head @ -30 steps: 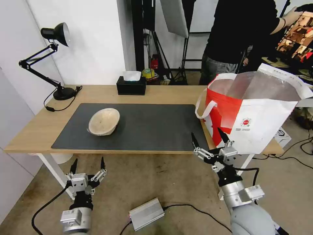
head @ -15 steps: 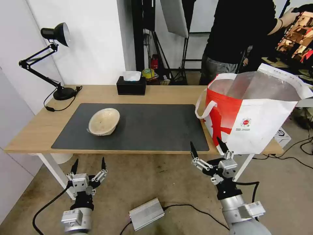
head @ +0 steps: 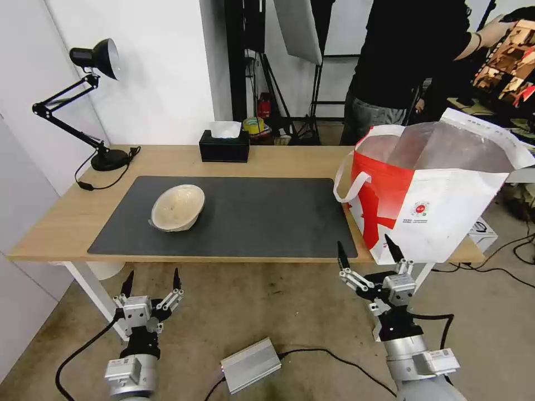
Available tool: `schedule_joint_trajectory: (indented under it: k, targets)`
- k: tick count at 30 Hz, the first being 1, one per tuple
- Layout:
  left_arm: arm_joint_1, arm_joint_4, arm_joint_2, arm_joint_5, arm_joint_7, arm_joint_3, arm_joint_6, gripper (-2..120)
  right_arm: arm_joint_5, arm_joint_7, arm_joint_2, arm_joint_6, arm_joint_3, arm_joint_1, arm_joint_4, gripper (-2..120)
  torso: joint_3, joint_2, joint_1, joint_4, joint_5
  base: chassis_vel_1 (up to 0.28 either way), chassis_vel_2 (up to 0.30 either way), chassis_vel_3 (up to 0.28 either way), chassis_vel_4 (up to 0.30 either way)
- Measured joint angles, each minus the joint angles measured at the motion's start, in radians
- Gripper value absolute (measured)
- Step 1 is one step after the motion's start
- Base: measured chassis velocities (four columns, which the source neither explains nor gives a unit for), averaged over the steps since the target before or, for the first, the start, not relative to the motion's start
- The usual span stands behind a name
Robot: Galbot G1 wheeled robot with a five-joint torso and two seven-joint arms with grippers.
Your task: Pick up the trash from the table and place it into the takeout bag.
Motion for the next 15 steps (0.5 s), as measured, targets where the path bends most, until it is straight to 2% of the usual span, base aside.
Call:
schedule_joint_trajectory:
  k: [15]
  targets:
    - [-0.001, 0.001, 0.0, -0.001, 0.0, -0.006, 0.0, 100, -0.01, 0.04, 0.01, 0.012, 0.065, -0.037, -0.041, 97, 0.0, 0.0, 0.0, 0.0, 0.0, 0.0, 0.0, 0.0, 0.0]
